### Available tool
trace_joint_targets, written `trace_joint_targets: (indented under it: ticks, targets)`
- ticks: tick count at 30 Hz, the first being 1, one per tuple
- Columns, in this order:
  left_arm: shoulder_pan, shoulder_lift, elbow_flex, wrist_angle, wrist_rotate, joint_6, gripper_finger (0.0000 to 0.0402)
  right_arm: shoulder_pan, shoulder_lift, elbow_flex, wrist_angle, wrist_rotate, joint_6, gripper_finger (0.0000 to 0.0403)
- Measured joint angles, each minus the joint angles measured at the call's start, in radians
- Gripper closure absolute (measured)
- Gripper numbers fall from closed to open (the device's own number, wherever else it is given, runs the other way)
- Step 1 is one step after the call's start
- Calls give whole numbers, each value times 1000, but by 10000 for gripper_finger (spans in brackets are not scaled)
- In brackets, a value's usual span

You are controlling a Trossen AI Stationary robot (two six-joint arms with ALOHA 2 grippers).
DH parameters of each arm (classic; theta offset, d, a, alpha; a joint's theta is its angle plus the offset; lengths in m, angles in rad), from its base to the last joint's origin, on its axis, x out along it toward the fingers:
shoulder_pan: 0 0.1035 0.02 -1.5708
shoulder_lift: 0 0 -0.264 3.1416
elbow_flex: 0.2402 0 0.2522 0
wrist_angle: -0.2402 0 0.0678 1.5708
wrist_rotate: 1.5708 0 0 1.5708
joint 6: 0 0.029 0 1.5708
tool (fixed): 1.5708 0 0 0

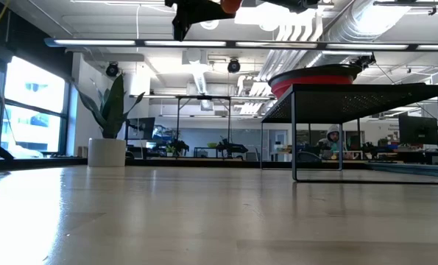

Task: Pick & Place Fruit
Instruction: Put the pear into the strainer bowl on the shelf

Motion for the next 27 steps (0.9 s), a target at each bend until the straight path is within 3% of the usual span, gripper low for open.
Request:
trace_joint_targets:
  ticks: [8,22,27]
  targets:
    - [0,0,0,-1,4,0,236,0,0,0,1,0,0,395]
    - [0,0,0,-1,3,3,235,2,0,0,1,0,0,398]
    - [1,0,0,3,0,33,215,2,0,0,0,0,0,399]
